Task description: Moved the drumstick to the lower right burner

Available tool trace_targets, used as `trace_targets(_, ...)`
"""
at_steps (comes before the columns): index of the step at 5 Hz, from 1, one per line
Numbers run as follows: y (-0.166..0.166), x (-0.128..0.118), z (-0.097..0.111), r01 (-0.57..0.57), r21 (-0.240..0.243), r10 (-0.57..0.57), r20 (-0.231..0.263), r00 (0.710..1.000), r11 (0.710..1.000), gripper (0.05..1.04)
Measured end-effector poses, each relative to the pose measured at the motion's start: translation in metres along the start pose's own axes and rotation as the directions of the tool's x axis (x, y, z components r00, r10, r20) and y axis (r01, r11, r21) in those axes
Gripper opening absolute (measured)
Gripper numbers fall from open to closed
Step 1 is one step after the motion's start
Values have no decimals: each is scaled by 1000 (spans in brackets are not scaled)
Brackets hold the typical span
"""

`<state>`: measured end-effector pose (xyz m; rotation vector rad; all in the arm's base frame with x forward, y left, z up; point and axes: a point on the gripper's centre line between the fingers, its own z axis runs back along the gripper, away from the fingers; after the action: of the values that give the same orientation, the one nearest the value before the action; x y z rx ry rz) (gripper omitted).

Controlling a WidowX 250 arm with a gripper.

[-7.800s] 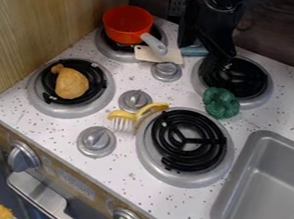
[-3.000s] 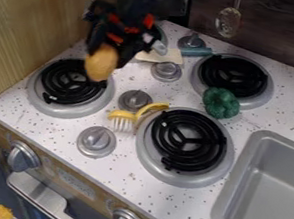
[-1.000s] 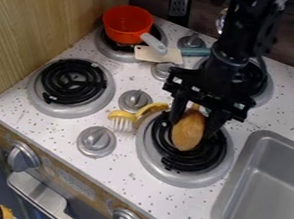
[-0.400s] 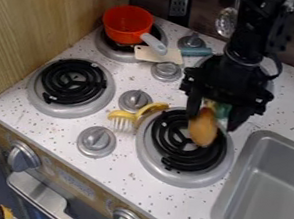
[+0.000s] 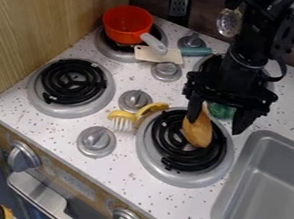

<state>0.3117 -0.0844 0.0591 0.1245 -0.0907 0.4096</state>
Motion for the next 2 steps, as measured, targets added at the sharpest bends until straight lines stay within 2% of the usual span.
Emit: trace_targets(2, 6, 1, 6, -23, 51, 23, -12, 1000, 998, 1000)
